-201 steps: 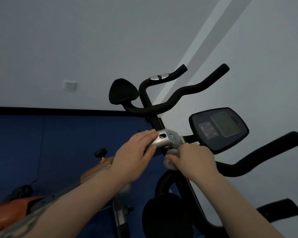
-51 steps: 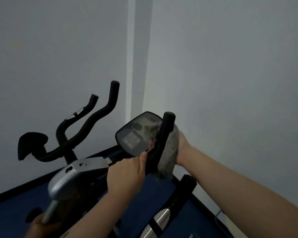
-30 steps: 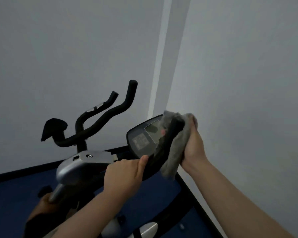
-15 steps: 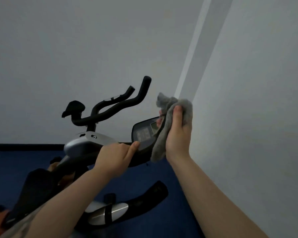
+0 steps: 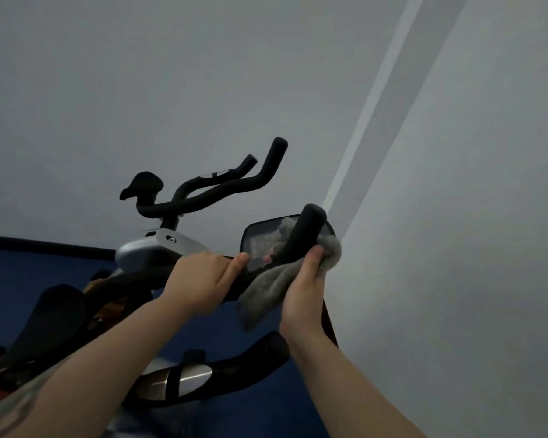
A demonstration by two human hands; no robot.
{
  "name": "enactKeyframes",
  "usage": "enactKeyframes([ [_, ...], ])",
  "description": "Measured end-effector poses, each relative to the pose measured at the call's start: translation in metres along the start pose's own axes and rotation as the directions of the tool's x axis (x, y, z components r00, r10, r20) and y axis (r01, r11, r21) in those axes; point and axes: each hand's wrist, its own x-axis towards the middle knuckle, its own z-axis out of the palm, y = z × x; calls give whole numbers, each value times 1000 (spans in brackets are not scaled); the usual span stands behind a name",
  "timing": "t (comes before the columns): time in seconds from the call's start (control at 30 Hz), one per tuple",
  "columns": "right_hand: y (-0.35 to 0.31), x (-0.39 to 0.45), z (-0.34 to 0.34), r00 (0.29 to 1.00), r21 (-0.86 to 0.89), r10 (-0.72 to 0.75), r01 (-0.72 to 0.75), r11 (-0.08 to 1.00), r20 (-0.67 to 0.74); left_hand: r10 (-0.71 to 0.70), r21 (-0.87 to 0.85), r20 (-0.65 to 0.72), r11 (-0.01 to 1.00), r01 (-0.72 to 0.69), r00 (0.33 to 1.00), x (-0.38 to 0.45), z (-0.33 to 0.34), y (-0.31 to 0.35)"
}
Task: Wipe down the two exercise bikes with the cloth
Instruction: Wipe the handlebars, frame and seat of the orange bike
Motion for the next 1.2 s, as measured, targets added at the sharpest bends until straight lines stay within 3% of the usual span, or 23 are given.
enactKeyframes([
  [0.17, -29, 33, 7, 993, 146, -119, 116, 982, 15, -28, -26, -12, 999, 28, 1000, -1, -1, 1],
  [0.37, -1, 18, 6, 996, 280, 72, -86, 956, 59, -27, -68, -63, 997, 23, 998, -2, -3, 4],
  [0.43, -18, 29, 7, 997, 276, -26, 6, 961, 69, -48, -89, -45, 995, 43, 998, -2, -3, 3],
  [0.57, -35, 31, 16, 978, 219, -204, 207, 953, -38, -61, -106, -48, 993, 55, 997, -2, -2, 2],
  [0.73, -13, 6, 13, 998, 214, -49, 56, 975, -40, -56, -100, -55, 994, 50, 997, -2, -4, 4],
  [0.9, -28, 29, 16, 989, 238, -144, 151, 959, -47, -43, -109, -49, 993, 38, 998, -2, -4, 5],
  [1.03, 1, 6, 7, 996, 255, 86, -80, 964, -12, -55, -111, -52, 993, 49, 997, -4, -5, 5],
  [1.07, -3, 9, 6, 996, 252, 87, -90, 963, 22, -61, -117, -52, 992, 54, 997, -3, -5, 4],
  [1.2, -25, 35, 11, 992, 296, -125, 112, 948, 24, -41, -130, -59, 991, 33, 997, -3, -3, 3],
])
